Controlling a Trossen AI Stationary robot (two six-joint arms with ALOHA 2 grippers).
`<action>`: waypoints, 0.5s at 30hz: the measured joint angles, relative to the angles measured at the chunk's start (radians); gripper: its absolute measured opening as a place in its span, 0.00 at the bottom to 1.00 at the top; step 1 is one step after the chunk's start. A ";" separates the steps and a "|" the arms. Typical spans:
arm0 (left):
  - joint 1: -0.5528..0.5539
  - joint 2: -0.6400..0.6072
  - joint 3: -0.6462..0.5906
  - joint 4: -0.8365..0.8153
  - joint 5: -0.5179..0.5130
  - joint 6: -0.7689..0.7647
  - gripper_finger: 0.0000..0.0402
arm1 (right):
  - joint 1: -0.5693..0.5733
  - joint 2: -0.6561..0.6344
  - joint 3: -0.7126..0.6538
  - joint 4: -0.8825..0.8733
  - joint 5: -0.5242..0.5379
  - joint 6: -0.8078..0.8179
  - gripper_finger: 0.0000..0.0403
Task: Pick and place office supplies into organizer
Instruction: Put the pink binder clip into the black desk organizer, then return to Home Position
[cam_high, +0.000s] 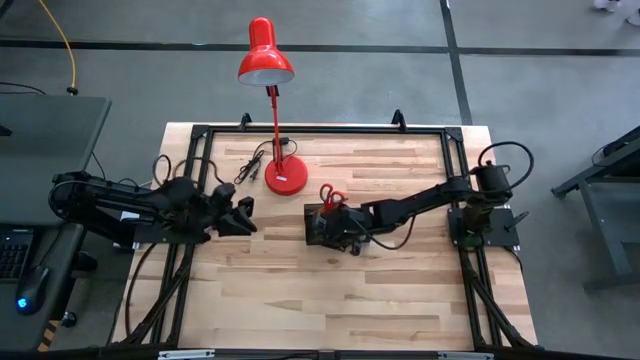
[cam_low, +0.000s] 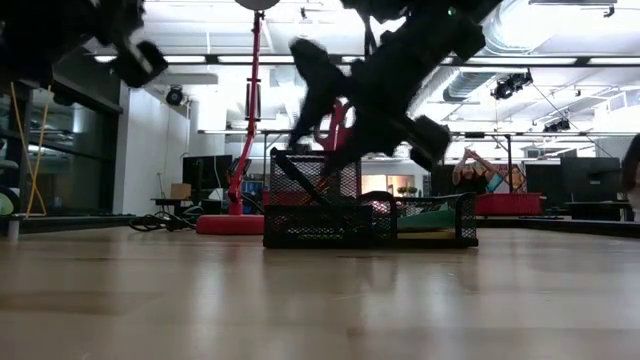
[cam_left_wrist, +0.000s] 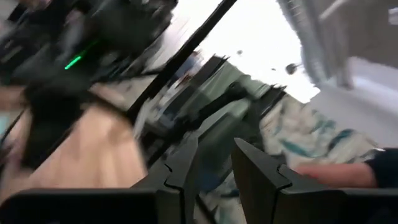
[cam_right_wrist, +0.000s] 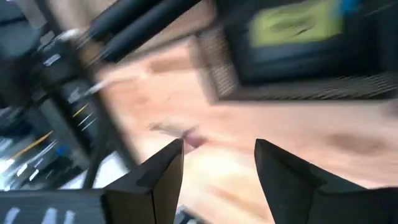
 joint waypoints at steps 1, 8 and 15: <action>0.000 0.000 0.000 -0.043 -0.005 0.001 0.22 | 0.005 0.000 0.001 0.030 0.006 -0.017 0.46; 0.000 0.017 -0.001 -0.219 -0.107 0.076 0.22 | 0.055 -0.001 0.001 0.057 0.053 -0.027 0.46; 0.000 0.035 0.000 -0.176 -0.192 0.060 0.22 | 0.093 -0.002 0.001 0.069 0.189 -0.023 0.48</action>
